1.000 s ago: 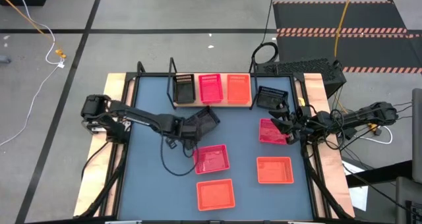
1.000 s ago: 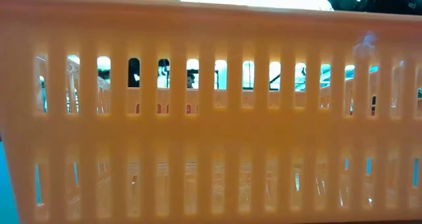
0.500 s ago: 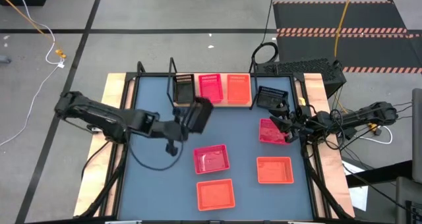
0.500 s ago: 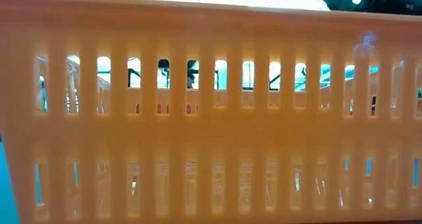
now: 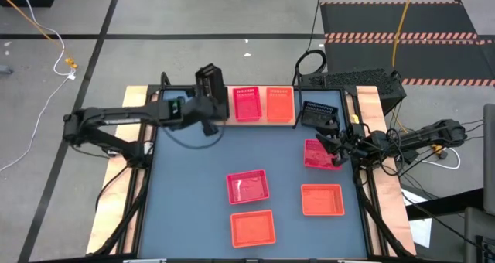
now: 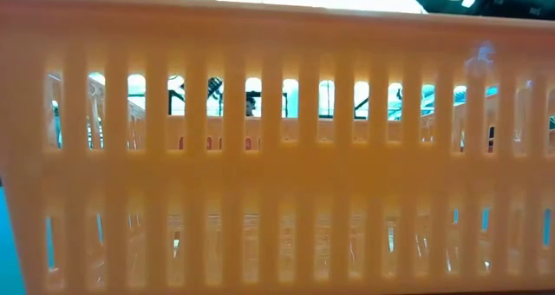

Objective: Stack baskets on shelf by color
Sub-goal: Stack the bottom black basket on top of the black basket on the shelf

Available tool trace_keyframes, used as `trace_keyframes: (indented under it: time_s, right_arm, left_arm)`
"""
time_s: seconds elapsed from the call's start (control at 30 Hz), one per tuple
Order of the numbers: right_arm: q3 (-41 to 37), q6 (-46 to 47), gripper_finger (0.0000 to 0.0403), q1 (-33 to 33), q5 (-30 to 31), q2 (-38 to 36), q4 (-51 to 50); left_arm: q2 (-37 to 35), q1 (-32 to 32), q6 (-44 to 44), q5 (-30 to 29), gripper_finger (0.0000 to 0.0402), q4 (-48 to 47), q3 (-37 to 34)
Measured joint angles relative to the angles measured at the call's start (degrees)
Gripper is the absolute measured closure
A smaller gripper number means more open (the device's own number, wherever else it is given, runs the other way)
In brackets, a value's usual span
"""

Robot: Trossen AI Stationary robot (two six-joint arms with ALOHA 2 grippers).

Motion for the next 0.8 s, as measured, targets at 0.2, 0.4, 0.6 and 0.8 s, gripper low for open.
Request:
trace_keyframes:
  time_s: [0.2,0.4,0.6,0.8]
  right_arm:
    - [0.00,-0.95,0.0248,-0.37,1.02,0.00,-0.38]
    - [0.00,0.09,0.0248,-0.37,1.00,0.00,-2.01]
    - [0.00,1.10,0.0248,-0.35,1.00,0.00,-3.27]
    - [0.00,1.85,0.0248,-0.35,1.00,0.00,-3.02]
  left_arm:
    - [4.44,5.14,2.90,5.62,0.0395,2.01,0.00]
    - [7.48,5.73,5.56,8.59,0.0385,0.71,0.00]
    - [8.12,5.68,6.22,10.22,0.0395,-0.40,0.00]
    - [8.12,5.68,4.82,10.22,0.0373,-1.18,0.00]
